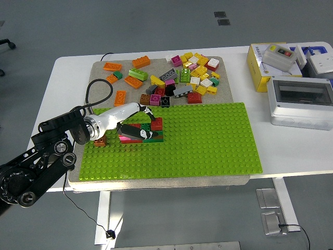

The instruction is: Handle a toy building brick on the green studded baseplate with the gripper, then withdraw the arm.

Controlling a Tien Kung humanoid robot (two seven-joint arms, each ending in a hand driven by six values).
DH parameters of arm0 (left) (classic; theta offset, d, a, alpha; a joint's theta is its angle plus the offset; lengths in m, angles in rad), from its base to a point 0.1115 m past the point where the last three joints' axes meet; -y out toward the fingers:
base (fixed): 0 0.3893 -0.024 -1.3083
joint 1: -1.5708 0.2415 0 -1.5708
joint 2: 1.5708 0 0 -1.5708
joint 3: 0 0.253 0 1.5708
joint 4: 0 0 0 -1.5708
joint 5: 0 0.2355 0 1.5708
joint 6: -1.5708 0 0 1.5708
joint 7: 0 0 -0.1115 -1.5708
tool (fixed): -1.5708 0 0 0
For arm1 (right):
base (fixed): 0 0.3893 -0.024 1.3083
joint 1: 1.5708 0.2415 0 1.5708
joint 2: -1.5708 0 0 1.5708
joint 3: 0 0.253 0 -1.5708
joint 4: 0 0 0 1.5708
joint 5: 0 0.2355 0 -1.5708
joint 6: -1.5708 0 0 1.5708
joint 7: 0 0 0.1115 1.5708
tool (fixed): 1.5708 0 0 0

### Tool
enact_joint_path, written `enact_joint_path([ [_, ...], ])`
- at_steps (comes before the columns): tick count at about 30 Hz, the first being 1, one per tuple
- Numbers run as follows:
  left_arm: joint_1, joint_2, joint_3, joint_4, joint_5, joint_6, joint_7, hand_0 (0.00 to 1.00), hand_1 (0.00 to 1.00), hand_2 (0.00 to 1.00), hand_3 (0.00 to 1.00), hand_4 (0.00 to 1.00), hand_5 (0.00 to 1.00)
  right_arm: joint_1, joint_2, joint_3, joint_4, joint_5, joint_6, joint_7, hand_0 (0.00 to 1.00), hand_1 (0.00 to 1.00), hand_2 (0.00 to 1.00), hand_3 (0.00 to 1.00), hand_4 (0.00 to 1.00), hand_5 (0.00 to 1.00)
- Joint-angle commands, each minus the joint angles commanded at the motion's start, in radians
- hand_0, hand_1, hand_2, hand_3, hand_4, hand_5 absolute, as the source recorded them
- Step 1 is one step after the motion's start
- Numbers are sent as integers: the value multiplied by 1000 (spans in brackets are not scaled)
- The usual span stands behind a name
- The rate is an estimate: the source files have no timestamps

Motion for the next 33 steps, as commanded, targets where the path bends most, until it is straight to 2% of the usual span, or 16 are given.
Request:
enact_joint_path([
  [13,3,-12,5,22,-2,4,-7,966,963,935,701,826,507,1,2,-5,0,3,0,1,705,634,411,737,579,998],
  [33,17,-19,7,3,14,16,-10,966,959,933,697,818,505,0,4,-5,0,-3,2,-2,706,635,412,737,581,998],
])
